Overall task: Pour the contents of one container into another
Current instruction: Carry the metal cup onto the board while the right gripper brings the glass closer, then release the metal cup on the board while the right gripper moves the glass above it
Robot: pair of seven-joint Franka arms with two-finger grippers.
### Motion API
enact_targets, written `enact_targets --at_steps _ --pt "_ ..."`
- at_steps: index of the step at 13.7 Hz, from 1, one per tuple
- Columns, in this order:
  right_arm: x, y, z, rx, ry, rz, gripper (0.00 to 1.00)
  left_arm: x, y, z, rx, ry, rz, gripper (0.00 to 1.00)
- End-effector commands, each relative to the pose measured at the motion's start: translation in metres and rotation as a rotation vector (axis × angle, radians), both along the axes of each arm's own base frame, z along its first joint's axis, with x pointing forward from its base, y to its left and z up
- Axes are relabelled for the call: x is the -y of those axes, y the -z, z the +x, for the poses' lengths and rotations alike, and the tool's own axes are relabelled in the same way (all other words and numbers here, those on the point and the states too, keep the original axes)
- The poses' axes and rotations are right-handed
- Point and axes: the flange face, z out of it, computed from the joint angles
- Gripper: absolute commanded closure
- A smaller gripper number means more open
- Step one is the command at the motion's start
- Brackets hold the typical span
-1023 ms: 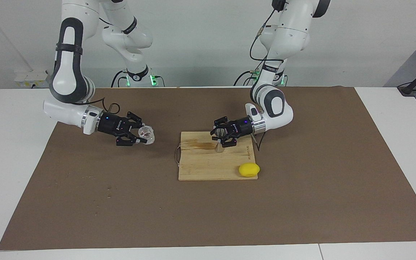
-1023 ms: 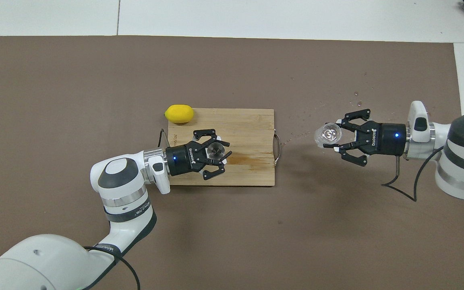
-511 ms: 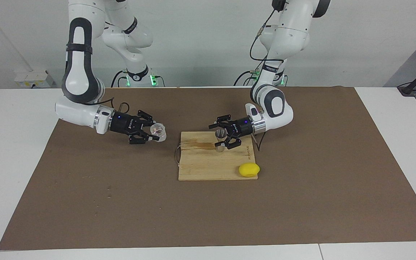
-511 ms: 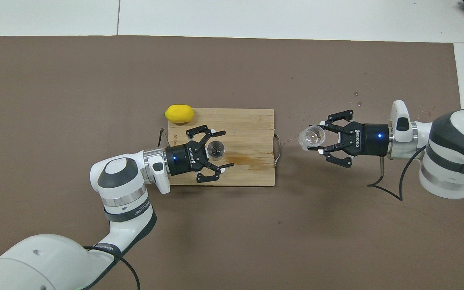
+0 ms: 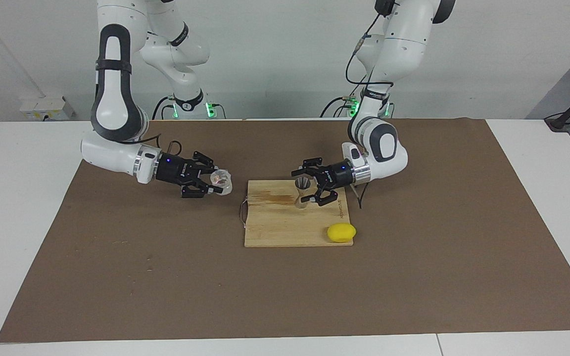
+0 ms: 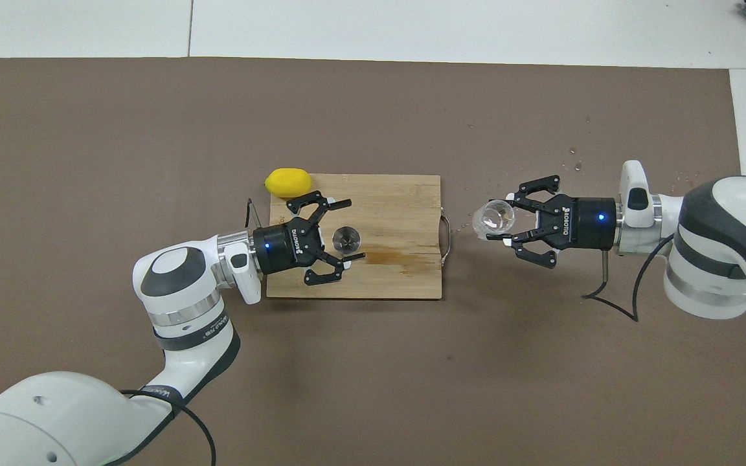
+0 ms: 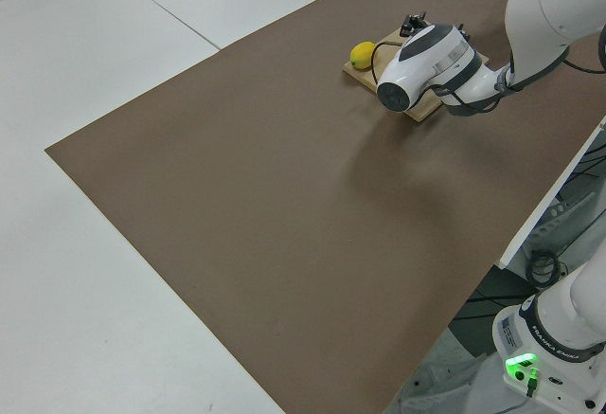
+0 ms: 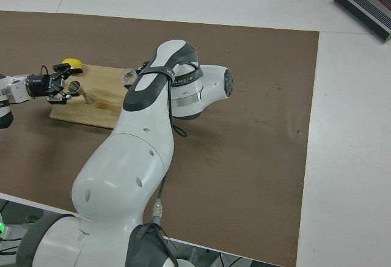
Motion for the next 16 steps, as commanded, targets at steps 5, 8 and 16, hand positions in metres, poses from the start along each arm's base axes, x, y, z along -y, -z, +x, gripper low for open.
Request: enact_targets --at_steps 5,8,16 --pt "-0.038 -0.007 -0.002 0.026 0.052 -0.013 1.0 -0.074 -0.019 0.014 0.077 0.02 -0.002 0.0" --pt "-0.063 -0.007 -0.002 0.034 0.092 -0.019 1.0 -0.118 -0.018 0.018 0.089 0.047 0.011 0.0" --pt "-0.129 -0.009 -0.014 0.034 0.144 -0.06 1.0 -0.251 -0.028 0.012 0.082 0.123 0.101 0.0"
